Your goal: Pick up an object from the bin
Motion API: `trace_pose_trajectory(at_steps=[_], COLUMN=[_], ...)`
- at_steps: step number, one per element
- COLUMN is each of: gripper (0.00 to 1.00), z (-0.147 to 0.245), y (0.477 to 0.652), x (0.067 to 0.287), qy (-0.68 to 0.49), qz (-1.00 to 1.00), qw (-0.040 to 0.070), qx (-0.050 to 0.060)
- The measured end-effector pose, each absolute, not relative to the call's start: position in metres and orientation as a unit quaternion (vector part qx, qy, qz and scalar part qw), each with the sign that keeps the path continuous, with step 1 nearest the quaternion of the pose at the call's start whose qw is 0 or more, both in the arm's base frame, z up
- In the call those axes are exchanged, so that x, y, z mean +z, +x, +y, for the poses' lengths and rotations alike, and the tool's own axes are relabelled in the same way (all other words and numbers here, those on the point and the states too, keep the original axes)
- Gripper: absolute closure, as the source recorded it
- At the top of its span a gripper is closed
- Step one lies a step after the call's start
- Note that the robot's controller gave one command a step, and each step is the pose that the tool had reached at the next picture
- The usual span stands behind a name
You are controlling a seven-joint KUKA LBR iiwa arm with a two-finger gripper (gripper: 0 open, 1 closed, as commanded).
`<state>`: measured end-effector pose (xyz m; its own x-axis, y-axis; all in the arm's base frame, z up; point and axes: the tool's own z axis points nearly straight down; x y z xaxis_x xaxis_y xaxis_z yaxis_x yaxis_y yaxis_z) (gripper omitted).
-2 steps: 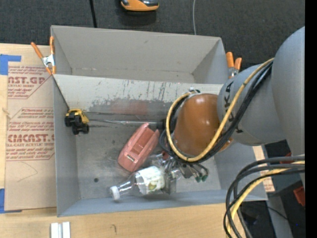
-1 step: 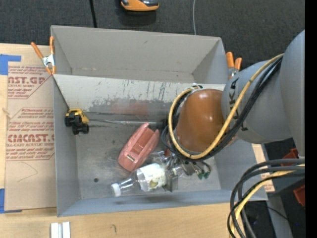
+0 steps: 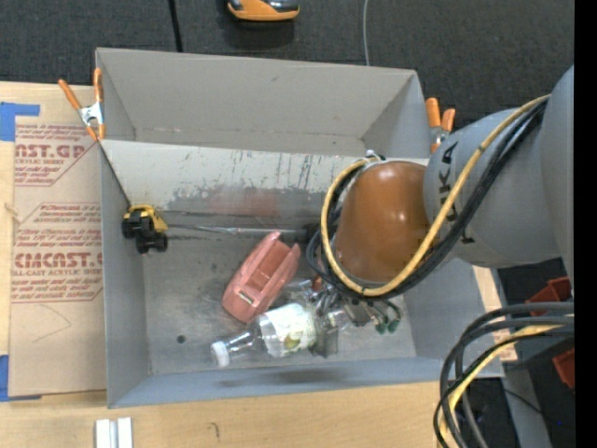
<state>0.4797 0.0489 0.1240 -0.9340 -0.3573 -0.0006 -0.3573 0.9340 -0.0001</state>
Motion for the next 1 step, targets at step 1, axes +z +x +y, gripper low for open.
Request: trace_pose_trajectory(at_steps=[1], gripper=[1.00], z=[0.0491], y=[0.4798], x=[0.1305], qy=[-0.182], qz=[0.983], qw=[0.001], qx=[0.000])
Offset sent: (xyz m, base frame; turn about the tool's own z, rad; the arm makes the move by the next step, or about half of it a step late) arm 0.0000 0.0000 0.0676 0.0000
